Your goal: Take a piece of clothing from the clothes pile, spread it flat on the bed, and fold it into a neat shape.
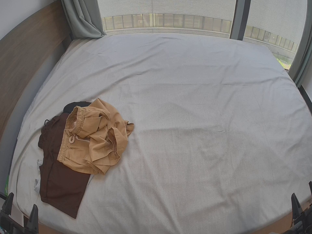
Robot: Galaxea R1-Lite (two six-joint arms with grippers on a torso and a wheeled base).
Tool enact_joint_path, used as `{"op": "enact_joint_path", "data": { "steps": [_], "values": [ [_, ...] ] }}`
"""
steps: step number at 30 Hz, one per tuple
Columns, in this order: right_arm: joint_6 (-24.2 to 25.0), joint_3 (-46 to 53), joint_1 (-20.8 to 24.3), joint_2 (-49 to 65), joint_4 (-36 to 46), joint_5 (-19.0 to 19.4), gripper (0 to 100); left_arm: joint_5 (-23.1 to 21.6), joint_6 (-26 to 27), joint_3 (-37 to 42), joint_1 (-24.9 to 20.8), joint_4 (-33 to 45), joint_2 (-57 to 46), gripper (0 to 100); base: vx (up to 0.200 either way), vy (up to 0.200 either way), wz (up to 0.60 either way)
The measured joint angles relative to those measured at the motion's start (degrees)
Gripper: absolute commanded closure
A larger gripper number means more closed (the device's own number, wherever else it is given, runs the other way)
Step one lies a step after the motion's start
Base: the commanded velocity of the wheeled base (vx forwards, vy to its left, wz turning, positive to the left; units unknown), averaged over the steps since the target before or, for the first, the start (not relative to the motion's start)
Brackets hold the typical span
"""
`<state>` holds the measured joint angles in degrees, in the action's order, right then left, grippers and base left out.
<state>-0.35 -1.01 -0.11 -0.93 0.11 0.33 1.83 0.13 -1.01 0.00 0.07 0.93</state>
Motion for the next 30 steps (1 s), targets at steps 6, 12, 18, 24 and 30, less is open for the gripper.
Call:
{"op": "enact_joint_path", "data": {
  "steps": [6, 12, 18, 24, 30],
  "values": [
    [-0.11, 0.00, 0.01, 0.00, -0.11, 0.13, 0, 0.09, 0.00, 0.00, 0.05, 0.02, 0.00, 0, 0.000, 0.000, 0.00],
    [0.04, 0.00, 0.11, 0.00, -0.11, 0.22, 0, 0.06, 0.09, 0.00, 0.00, 0.04, 0.00, 0, 0.000, 0.000, 0.00],
    [0.11, 0.00, 0.21, 0.00, -0.11, 0.24, 0, 0.00, 0.18, 0.00, 0.00, 0.02, 0.00, 0, 0.000, 0.000, 0.00],
    [0.13, 0.00, 0.13, 0.00, -0.11, 0.24, 0, -0.17, 0.18, 0.00, 0.00, -0.12, 0.00, 0, 0.000, 0.000, 0.00],
    [0.13, 0.00, 0.18, 0.00, -0.11, 0.24, 0, -0.46, 0.99, 0.00, 0.00, -0.23, 0.00, 0, 0.000, 0.000, 0.00]
  ]
}}
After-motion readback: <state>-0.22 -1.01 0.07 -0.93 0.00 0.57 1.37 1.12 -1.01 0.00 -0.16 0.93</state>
